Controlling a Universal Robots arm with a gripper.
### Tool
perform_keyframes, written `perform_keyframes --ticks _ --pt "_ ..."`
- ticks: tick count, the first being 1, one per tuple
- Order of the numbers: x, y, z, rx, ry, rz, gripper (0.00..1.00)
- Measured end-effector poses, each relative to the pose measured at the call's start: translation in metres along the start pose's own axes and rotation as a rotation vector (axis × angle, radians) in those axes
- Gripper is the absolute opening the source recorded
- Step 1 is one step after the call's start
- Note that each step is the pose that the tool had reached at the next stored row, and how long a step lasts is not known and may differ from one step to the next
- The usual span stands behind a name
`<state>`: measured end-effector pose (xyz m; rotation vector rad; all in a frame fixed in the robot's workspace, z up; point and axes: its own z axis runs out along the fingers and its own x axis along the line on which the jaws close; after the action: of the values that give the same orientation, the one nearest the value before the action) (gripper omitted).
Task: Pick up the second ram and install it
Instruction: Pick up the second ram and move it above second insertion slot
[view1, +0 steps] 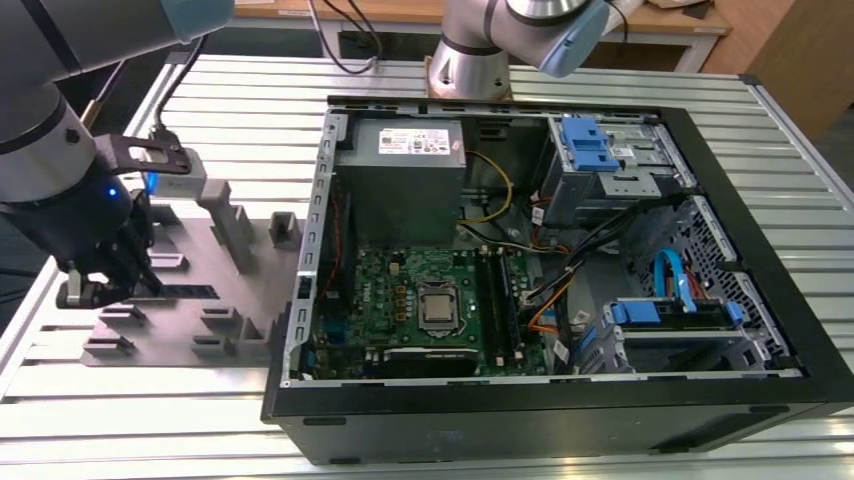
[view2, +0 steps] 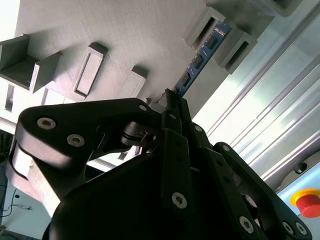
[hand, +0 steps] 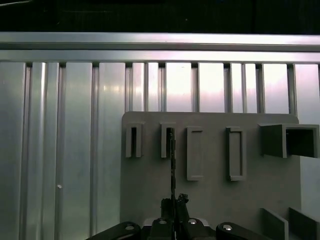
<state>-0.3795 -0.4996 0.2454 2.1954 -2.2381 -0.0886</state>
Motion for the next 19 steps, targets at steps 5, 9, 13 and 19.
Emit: perform_keyframes --ticks 5,9,13,19 --pt "-0.0004 0.0005 -0.0118 0.0000 -0.0021 0.000 0.11" --pt "-0.0006 0.0007 -0.0168 0.0000 -0.0026 0.000 0.11" --pt "-0.0008 0.0010 -0.0230 0.0000 -0.0028 0.000 0.11" --pt "-0.0011 0.0014 -0.0313 0.0000 -0.0033 0.000 0.11"
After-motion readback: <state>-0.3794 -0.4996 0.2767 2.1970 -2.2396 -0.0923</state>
